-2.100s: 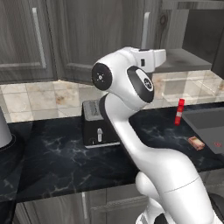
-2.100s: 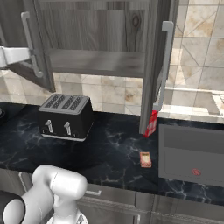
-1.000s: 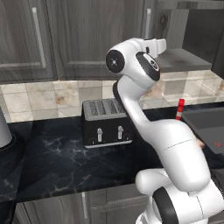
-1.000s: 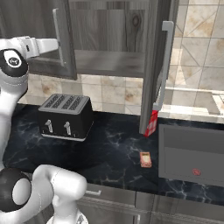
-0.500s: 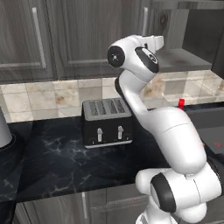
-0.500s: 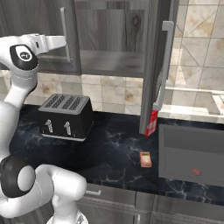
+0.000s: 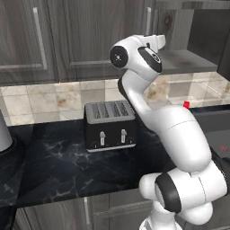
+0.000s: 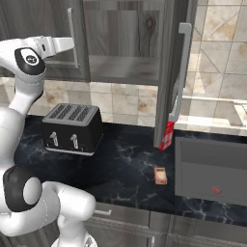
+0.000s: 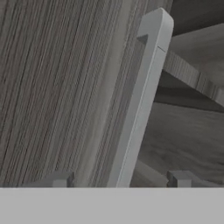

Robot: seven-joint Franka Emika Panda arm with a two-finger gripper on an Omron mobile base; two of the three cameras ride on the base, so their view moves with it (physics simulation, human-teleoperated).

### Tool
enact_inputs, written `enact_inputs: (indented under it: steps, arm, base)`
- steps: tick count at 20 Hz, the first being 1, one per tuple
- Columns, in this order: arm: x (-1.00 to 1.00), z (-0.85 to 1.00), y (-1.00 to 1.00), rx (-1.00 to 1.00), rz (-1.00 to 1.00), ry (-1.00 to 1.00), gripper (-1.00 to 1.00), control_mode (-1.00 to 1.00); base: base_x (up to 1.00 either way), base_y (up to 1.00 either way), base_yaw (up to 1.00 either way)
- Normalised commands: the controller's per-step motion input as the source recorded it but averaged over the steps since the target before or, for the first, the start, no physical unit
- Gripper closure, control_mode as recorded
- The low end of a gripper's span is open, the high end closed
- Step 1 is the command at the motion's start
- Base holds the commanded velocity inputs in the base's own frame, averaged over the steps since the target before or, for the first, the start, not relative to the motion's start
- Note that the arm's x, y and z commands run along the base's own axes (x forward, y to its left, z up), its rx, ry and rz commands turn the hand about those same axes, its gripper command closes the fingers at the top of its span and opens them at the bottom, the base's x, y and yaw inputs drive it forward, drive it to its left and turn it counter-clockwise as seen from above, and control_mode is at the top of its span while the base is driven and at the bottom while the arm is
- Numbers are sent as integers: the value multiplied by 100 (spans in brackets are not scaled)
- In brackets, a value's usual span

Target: Open the cabinet. Pick the bar soap and place it next to the sink. Then close the cabinet.

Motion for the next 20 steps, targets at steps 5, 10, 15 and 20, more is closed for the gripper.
enact_inputs:
  steps: [5, 10, 15, 20]
  arm:
    - [8, 0, -1, 2, 0, 0, -100, -100]
    - [-49, 12, 0, 4, 3, 0, -100, -100]
    - [-80, 16, 0, 6, 4, -1, -100, -100]
    - [-91, 15, 0, 6, 2, 0, -100, -100]
  base:
    - [0, 0, 0]
    - [0, 0, 0]
    - [0, 0, 0]
    - [0, 0, 0]
